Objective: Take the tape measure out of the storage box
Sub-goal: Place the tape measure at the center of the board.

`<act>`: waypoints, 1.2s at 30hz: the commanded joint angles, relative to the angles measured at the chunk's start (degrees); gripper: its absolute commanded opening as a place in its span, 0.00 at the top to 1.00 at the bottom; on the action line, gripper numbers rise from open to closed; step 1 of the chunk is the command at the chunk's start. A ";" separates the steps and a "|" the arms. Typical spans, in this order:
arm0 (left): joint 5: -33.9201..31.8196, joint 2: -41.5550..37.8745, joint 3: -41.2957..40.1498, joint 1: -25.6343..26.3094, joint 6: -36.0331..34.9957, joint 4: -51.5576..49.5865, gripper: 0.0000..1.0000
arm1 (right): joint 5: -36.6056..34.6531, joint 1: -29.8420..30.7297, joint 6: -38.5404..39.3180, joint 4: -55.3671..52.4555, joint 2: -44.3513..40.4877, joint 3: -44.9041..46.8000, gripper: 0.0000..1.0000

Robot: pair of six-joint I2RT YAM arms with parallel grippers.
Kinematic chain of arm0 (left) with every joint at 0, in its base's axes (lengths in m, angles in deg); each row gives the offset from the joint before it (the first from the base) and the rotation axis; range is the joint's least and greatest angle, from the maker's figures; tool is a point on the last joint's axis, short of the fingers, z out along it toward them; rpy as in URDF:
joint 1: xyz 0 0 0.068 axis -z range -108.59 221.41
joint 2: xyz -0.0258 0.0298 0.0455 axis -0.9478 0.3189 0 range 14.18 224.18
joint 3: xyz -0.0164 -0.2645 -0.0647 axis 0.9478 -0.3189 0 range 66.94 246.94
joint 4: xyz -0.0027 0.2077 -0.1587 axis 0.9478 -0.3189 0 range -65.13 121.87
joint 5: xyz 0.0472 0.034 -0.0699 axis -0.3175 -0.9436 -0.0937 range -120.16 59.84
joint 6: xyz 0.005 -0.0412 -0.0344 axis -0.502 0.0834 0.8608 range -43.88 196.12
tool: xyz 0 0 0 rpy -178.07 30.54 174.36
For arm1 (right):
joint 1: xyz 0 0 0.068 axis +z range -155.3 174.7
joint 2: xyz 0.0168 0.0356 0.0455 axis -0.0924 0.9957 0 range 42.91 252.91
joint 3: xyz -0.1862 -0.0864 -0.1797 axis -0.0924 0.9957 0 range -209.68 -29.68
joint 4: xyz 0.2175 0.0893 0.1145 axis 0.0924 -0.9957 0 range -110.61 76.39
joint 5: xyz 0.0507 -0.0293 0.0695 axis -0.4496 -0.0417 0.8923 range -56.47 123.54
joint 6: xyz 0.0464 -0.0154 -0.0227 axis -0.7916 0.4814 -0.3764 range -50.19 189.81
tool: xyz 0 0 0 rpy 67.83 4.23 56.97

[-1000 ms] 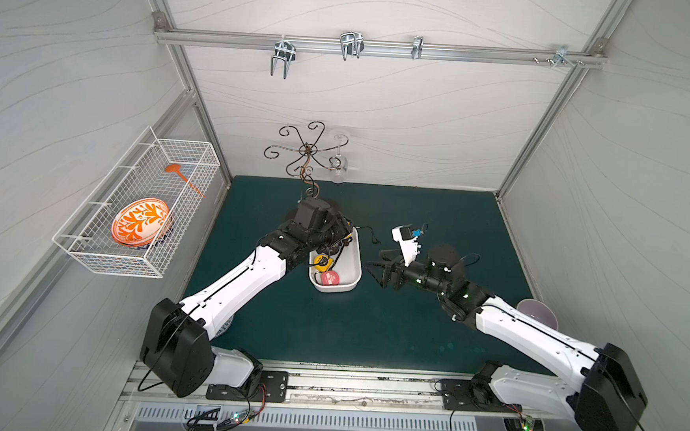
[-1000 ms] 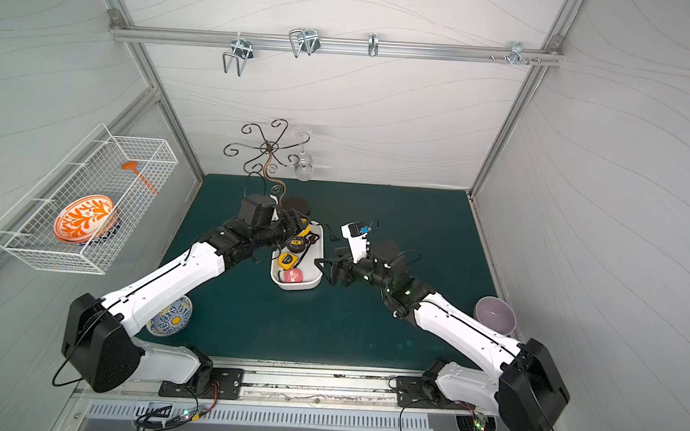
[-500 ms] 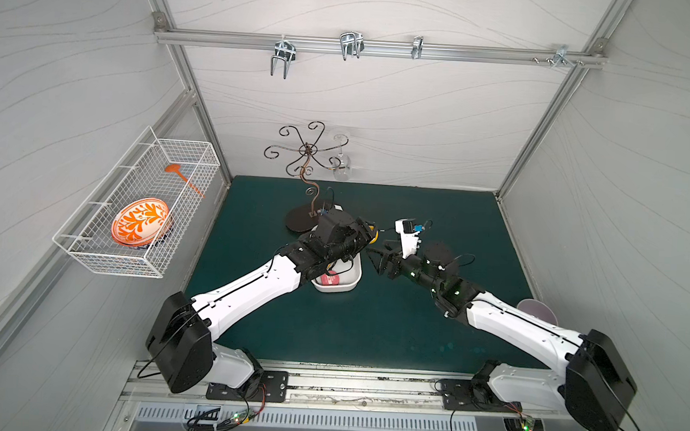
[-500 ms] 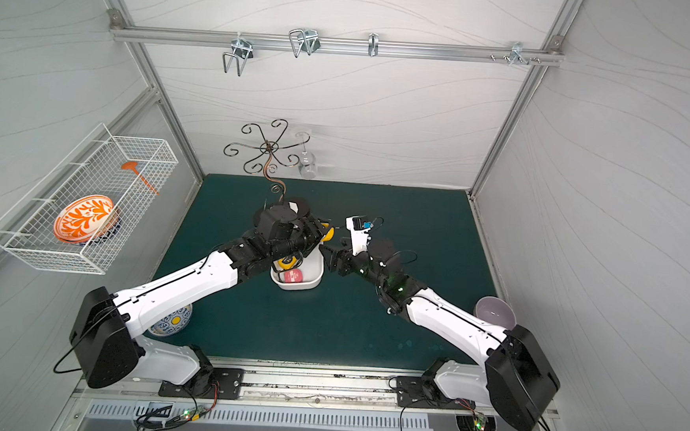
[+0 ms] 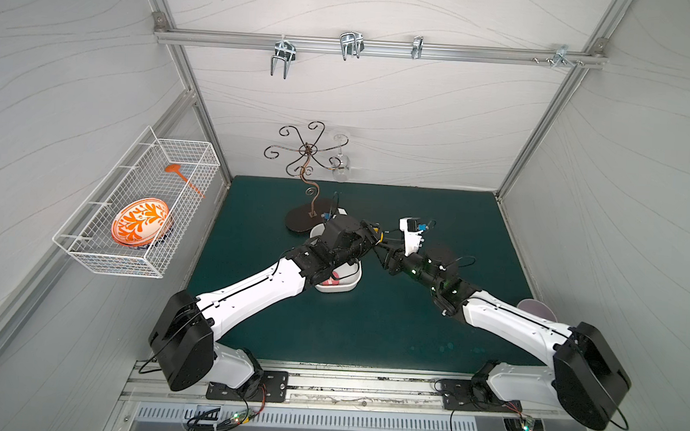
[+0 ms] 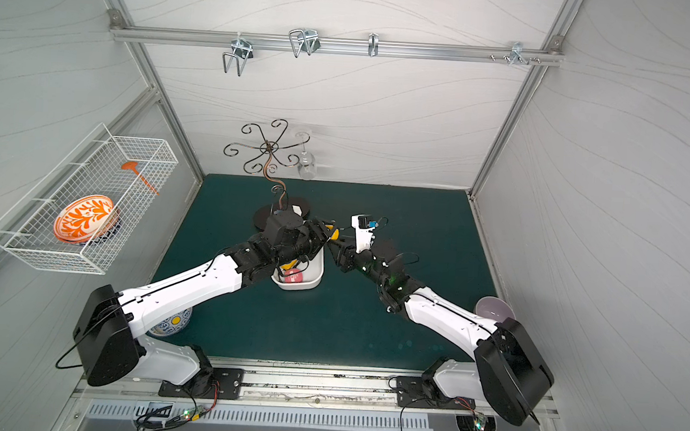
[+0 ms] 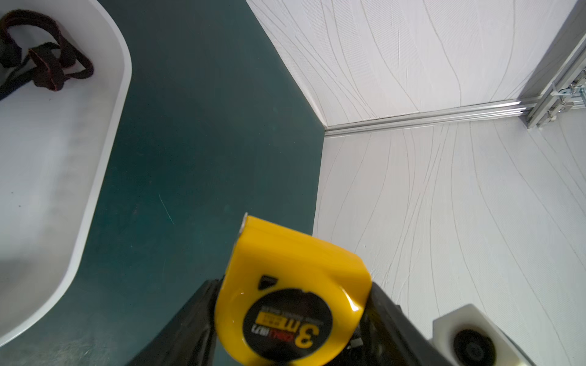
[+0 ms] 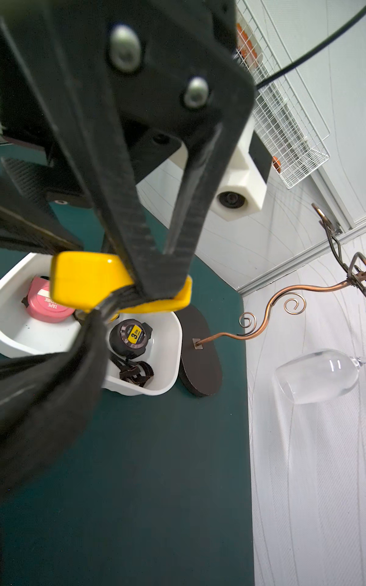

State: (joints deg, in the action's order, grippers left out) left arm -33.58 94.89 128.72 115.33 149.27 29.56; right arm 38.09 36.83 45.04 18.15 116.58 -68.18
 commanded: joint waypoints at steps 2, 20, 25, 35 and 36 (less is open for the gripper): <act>0.06 0.64 -0.24 1.07 1.18 4.95 1.00 | 0.48 -0.70 -1.86 4.13 0.72 0.39 0.54; -2.54 -0.89 2.12 -1.98 -11.51 0.33 0.00 | 3.81 -8.87 -8.38 0.60 -1.32 2.40 1.00; -4.14 -1.79 4.57 -4.52 -22.37 -7.21 0.00 | 8.91 -18.38 -12.99 -2.71 -1.83 3.91 1.00; -3.95 -2.39 3.92 -7.58 -36.45 -13.97 0.00 | 21.81 -35.56 -25.43 -0.14 13.93 2.76 1.00; -3.56 -2.63 3.43 -7.82 -36.73 -13.65 0.00 | 22.05 -36.28 -25.79 0.17 15.77 2.52 1.00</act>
State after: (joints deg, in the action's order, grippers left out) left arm -37.23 93.73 131.69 108.18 117.57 16.42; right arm 55.53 2.36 23.55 16.01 128.86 -64.62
